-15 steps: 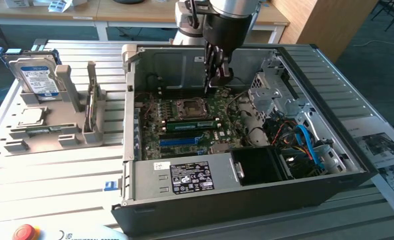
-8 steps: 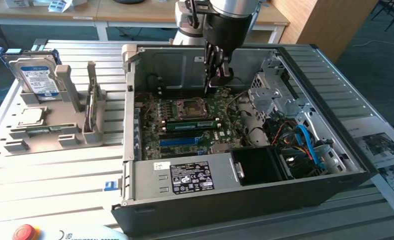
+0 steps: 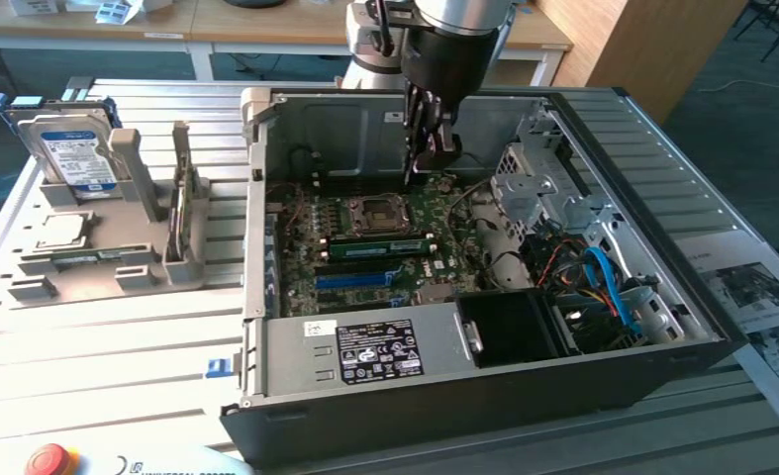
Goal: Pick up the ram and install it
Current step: 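Press down the ram until it locks into place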
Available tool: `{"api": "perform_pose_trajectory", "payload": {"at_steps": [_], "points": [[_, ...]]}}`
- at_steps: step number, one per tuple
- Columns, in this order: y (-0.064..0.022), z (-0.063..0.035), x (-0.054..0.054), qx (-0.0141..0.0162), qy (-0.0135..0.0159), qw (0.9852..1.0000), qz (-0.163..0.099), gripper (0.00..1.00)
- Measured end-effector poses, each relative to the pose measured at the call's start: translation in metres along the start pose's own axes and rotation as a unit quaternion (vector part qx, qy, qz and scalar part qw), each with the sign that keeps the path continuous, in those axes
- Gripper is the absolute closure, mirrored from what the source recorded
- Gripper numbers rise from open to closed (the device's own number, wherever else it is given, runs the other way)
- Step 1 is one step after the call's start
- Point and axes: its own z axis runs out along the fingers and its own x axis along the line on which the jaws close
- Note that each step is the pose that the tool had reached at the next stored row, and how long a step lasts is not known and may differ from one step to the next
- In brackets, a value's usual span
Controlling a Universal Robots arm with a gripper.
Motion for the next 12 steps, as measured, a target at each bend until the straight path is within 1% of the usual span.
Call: {"api": "perform_pose_trajectory", "payload": {"at_steps": [2,3,4,5,12], "points": [[0.0,0.0,0.0,0.0,0.0,1.0,0.0,0.77],[0.0,0.0,0.0,0.0,0.0,1.0,0.0,0.83],[0.0,0.0,0.0,0.0,0.0,1.0,0.0,0.83],[0.0,0.0,0.0,0.0,0.0,1.0,0.0,0.89],[0.0,0.0,0.0,0.0,0.0,1.0,0.0,0.89]]}}
